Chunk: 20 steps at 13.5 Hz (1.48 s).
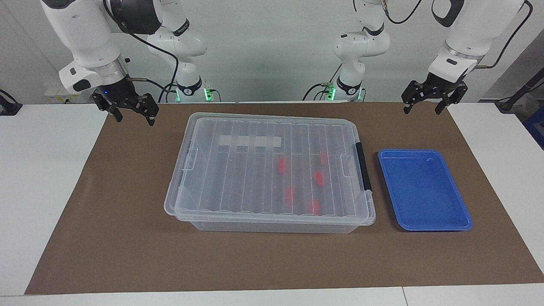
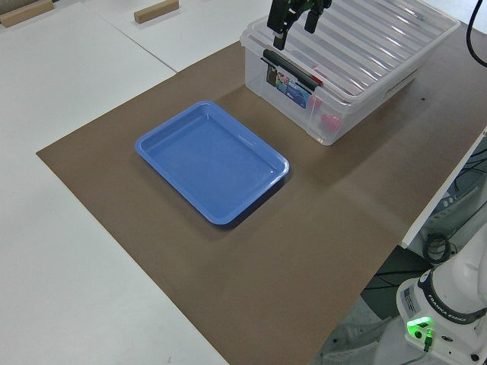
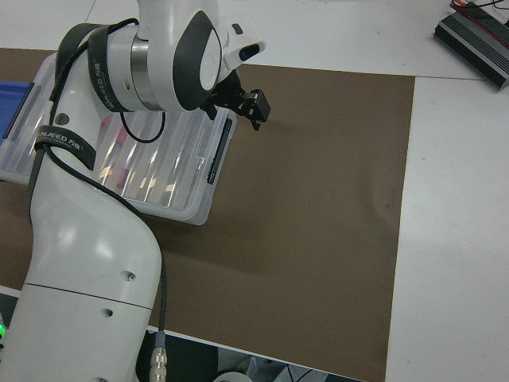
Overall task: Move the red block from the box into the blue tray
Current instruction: 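Grasp the end handle of the clear lid with the right gripper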
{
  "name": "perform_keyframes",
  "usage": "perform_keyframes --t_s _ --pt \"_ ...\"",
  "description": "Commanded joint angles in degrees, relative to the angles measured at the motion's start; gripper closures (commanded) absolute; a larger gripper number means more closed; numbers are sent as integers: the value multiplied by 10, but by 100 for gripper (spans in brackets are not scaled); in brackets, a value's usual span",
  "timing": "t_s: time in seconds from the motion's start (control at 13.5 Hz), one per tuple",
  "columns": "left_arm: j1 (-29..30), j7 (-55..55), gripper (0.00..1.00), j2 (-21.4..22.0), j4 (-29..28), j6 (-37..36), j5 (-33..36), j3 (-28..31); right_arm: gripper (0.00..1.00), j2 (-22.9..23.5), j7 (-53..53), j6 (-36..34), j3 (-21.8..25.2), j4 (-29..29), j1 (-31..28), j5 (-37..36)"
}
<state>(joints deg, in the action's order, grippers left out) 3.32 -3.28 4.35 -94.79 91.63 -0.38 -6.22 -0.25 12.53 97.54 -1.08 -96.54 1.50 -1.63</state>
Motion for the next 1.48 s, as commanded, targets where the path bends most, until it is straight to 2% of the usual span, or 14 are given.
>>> perform_keyframes --t_s 0.0,0.22,0.59,1.03,1.4 --pt "5 -1 0 14 -9 -6 -2 -2 0 -14 46 51 -4 -58 18 -1" --pt "5 -1 0 14 -9 -6 -2 -2 0 -11 72 108 -4 -96 39 -1" --pt "5 -1 0 14 -9 -5 -2 -2 0 -9 78 152 -4 -151 63 -1" --pt "5 -1 0 14 -9 -6 -2 -2 0 -31 69 152 -2 -201 61 -12" --pt "5 -1 0 14 -9 -6 -2 -2 0 -39 2 150 -1 -217 41 -34"
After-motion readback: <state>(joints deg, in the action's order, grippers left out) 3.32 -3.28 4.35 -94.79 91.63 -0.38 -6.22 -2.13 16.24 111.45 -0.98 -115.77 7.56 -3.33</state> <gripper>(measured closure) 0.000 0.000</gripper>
